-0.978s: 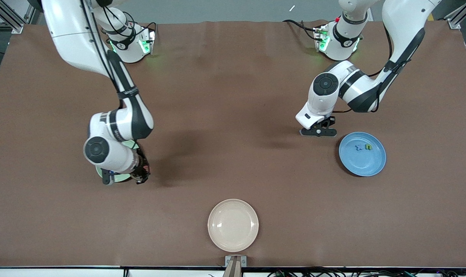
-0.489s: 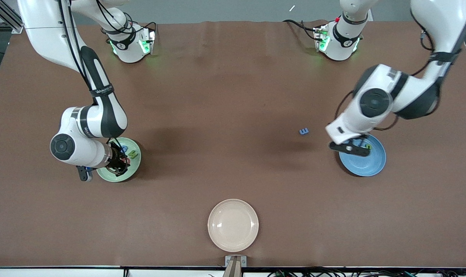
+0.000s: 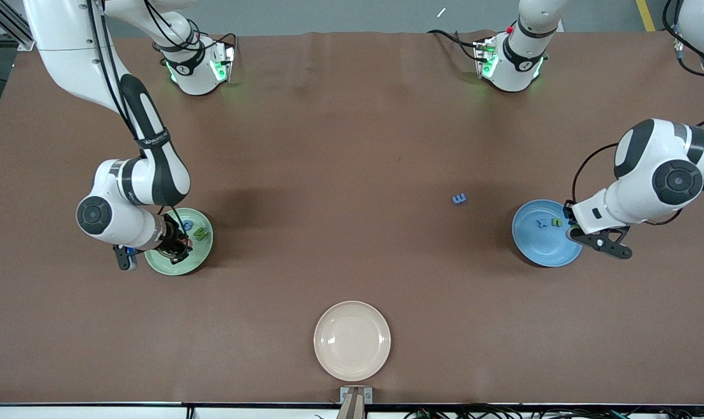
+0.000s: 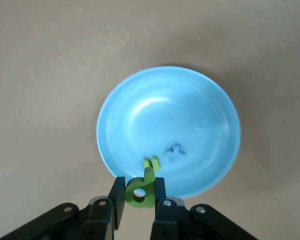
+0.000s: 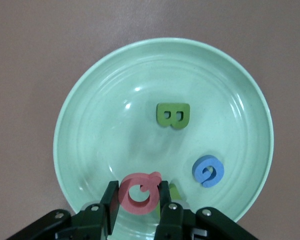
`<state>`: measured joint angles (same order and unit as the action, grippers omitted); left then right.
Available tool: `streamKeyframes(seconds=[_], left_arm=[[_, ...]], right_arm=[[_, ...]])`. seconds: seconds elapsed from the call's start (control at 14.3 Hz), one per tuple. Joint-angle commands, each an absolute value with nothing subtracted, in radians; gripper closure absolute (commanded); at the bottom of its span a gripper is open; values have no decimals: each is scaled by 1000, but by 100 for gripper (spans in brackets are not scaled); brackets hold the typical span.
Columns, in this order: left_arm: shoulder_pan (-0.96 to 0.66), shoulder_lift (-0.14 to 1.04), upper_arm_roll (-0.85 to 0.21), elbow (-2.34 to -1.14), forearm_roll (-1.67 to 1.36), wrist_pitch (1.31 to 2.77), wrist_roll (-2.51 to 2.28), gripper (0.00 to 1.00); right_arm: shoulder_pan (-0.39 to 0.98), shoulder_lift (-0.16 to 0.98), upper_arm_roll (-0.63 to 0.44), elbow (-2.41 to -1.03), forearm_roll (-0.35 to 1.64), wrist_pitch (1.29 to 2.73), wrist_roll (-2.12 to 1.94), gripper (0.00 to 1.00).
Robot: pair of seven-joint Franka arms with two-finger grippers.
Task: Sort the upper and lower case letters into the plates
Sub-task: 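Carry the d to the blue plate while the right gripper lowers a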
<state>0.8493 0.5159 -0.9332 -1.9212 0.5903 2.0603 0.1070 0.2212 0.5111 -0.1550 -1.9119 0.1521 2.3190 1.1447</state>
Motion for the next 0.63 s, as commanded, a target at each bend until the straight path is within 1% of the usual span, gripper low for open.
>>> streamKeyframes(seconds=[0.0,0.07,0.21,0.42,0.56], left_arm=[[827,650,-919,-1888,694,2149,110,84],[828,691,-893,-1876,753,2170,103,84],[809,756,-881,-1829,791,2184,112,85],[763,762,-836,-1809,839,2194,109,85],[746,772,-813,-1810,841,2227,100,85]], right_arm=[[190,483,-137,-1944,130,2347,1126,100],[186,488,-135,-1944,130,2355,1120,100],[184,500,-135,-1944,130,2376,1118,99],[183,517,-135,-1944,130,2405,1117,99],[183,531,-135,-1942,130,2421,1117,99]])
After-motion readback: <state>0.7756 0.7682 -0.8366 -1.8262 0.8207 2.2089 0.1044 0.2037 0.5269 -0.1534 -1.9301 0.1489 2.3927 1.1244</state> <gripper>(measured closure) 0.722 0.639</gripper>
